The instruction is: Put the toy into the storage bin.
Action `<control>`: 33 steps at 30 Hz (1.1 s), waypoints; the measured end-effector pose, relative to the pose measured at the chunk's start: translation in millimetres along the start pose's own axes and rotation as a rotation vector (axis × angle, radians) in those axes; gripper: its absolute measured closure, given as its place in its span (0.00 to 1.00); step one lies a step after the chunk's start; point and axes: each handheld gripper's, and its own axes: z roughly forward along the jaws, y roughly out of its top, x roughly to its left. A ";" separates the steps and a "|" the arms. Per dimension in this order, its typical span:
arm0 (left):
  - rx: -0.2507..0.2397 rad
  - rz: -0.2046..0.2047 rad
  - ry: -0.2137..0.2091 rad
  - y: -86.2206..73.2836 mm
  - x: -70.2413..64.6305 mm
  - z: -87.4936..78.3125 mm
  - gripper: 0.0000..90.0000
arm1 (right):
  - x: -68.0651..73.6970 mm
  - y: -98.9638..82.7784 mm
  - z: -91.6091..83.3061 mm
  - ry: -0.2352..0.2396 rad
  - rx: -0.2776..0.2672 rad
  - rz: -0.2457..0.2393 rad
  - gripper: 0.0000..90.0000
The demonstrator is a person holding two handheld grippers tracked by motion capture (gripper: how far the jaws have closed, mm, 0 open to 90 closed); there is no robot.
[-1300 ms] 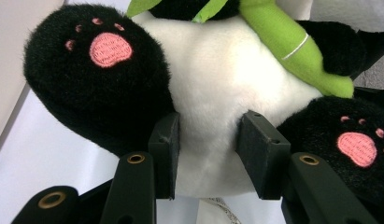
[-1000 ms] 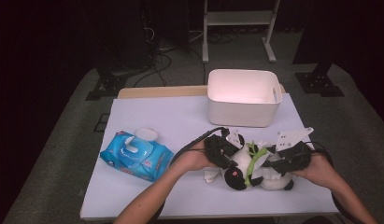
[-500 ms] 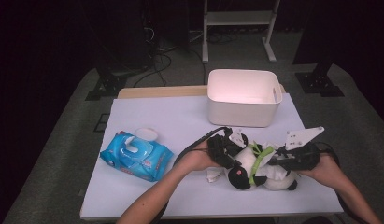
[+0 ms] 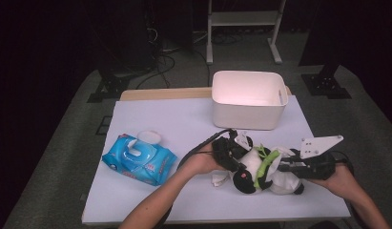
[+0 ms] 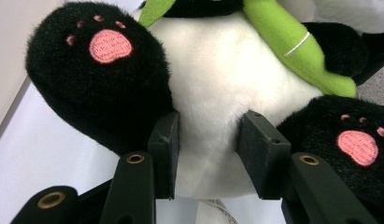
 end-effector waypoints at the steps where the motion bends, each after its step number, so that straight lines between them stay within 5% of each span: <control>1: -0.003 -0.006 -0.003 -0.1 0.4 0.4 0.65 | 2.7 -0.6 0.2 0.010 -0.001 -0.009 0.86; 10: 0.000 0.000 -0.005 0.5 1.0 1.1 0.65 | 10.6 5.2 17.5 0.076 -0.008 -0.031 0.87; 33: -0.011 -0.002 -0.002 -2.7 1.6 1.6 0.65 | 34.2 57.0 57.1 0.213 -0.049 -0.144 0.89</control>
